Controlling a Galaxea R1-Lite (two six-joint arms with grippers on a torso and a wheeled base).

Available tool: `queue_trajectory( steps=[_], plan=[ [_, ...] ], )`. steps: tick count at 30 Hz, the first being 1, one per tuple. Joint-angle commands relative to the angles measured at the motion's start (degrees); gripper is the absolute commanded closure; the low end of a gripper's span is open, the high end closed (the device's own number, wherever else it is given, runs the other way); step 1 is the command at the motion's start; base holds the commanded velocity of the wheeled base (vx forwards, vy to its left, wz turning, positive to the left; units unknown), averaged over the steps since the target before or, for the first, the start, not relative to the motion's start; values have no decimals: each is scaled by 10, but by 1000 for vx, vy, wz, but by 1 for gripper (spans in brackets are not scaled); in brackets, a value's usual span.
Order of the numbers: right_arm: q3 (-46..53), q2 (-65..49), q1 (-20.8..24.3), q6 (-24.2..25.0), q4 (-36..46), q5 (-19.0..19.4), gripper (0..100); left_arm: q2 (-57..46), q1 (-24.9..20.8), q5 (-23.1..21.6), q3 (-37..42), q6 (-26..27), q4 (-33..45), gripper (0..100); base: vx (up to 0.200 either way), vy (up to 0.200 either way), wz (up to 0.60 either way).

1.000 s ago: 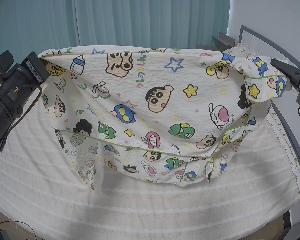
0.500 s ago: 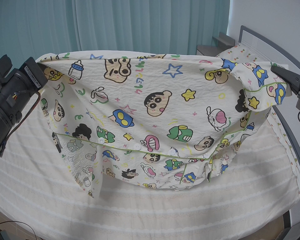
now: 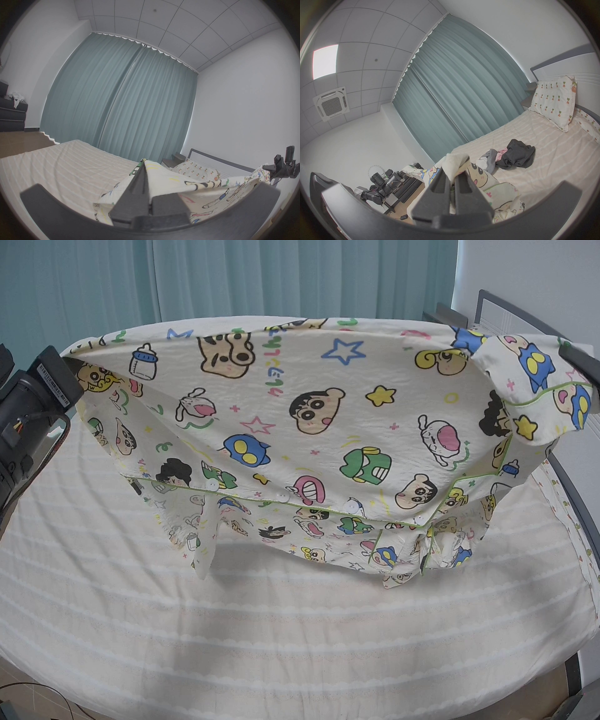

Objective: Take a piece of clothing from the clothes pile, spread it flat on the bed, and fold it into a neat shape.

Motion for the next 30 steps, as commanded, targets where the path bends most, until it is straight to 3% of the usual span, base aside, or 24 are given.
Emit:
queue_trajectory(
  steps=[1,9,20,30],
  plan=[
    [-25,-16,4,1,3,7,100,-14,3,-1,-15,23,-1,100,0,0,0],
    [-2,-20,12,2,3,7,100,-20,4,3,-1,37,0,100,0,0,0],
    [-3,-38,14,2,3,9,100,-60,1,0,39,15,-1,100,0,0,0],
    [-1,-40,14,3,5,9,100,-62,-2,-5,55,13,2,100,0,-200,0]
  ],
)
